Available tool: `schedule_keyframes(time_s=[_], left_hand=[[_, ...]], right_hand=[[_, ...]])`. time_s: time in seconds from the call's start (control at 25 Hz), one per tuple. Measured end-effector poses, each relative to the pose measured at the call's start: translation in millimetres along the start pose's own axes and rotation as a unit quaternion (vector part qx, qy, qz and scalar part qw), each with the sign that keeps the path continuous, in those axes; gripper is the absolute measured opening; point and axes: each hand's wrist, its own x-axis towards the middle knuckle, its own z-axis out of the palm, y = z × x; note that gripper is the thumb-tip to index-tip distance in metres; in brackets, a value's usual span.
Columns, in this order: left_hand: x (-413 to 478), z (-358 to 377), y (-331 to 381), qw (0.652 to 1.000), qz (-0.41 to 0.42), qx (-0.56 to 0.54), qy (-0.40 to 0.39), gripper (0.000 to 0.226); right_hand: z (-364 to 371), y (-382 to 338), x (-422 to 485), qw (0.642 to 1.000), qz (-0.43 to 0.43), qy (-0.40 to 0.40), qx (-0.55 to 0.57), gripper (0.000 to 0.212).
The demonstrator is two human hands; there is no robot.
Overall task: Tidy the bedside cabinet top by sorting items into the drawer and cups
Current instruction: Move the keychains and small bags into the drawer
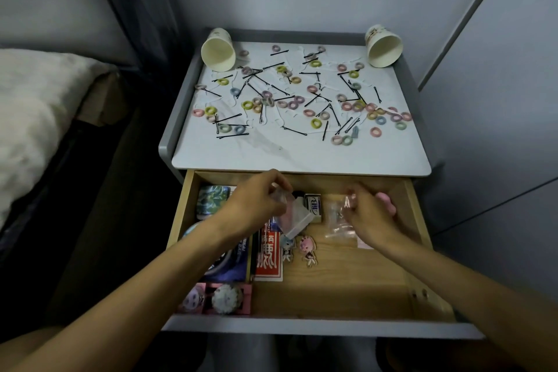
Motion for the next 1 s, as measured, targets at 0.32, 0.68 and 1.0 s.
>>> schedule_keyframes(time_s=[0.32, 0.68, 1.0], left_hand=[[3.5, -1.3, -9.8, 0.999, -0.014, -0.014, 0.029, 0.031], [5.9, 4.9, -9.1, 0.999, -0.029, -0.036, 0.005, 0.023], [13.9, 11.2, -13.6, 0.996, -0.034, -0.087, -0.005, 0.037]], right_hand=[[18.5, 14.2, 3.2, 0.962, -0.156, 0.104, -0.199, 0.018], [34.5, 19.3, 11.6, 0.955, -0.18, 0.021, -0.233, 0.026], [3.8, -47.8, -41.4, 0.924, -0.127, -0.136, 0.334, 0.017]])
